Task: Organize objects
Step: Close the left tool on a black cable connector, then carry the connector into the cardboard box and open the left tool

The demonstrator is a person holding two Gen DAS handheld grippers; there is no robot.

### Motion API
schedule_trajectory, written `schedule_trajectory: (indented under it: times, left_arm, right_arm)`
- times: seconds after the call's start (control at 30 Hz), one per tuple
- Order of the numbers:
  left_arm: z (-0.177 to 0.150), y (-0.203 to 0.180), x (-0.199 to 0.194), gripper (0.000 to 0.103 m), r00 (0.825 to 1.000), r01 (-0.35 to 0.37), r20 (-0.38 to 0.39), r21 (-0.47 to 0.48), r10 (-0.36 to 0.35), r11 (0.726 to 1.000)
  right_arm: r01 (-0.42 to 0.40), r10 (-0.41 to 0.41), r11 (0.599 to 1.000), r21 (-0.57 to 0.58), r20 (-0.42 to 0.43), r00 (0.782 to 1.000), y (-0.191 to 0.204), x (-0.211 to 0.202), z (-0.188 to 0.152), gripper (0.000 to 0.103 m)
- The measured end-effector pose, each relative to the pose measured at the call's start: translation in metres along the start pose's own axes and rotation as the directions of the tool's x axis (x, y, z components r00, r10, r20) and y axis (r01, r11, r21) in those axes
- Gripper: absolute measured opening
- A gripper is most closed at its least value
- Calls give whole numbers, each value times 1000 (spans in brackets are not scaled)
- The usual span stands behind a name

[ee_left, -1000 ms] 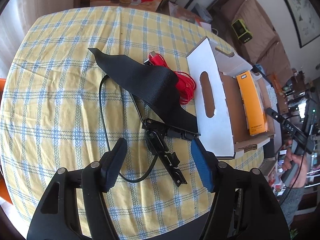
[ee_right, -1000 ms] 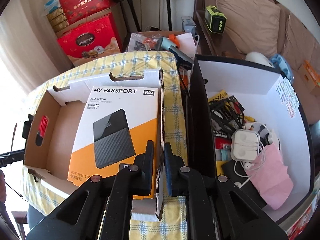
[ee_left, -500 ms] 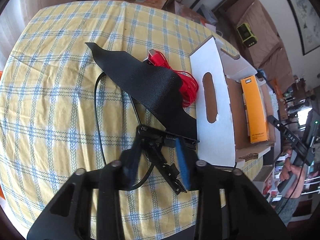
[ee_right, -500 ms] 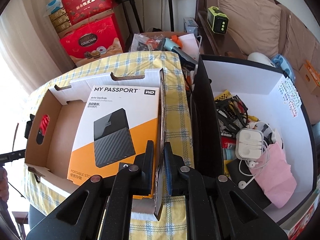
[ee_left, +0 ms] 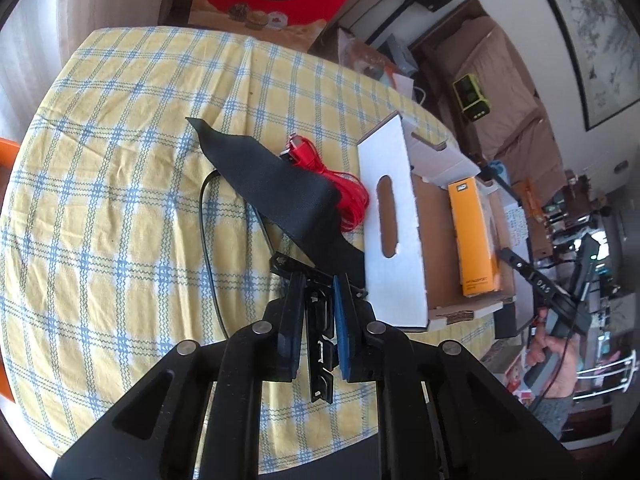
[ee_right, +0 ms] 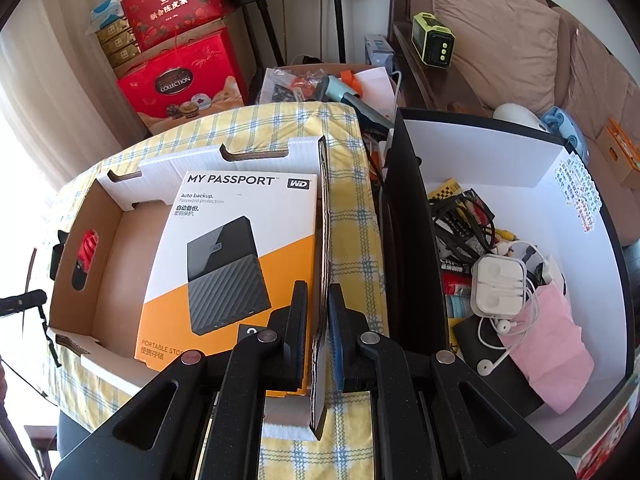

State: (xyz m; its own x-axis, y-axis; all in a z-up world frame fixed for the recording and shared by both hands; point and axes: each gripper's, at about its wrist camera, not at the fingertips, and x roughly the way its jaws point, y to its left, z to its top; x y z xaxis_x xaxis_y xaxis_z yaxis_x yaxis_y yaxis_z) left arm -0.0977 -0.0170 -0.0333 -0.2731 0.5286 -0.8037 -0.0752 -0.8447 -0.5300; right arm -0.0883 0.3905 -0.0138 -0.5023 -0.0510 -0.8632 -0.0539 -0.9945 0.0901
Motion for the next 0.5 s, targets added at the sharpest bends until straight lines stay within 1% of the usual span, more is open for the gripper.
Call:
schedule_trajectory:
  times: [0.17,0.27,0.37,0.5]
  left_arm:
    - [10,-23,-23,13,998,41,37,44,-43,998]
    - [19,-43,-28,13,998,45,46,80,-49,996]
    - [30,-67,-24,13,998,41,44,126,-47,991]
    - [40,-96,-6,13,999,34,24,177,-39,984]
  right_arm:
    - [3,-3,1000,-2,-2,1000,0,0,0,11]
    - [2,-2,1000,-1,-2,1000,0,0,0,11]
    - [-1,1,1000,3,0,1000,-1,0,-1,11]
    - [-3,3,1000,5,0,1000,-1,0,-1,11]
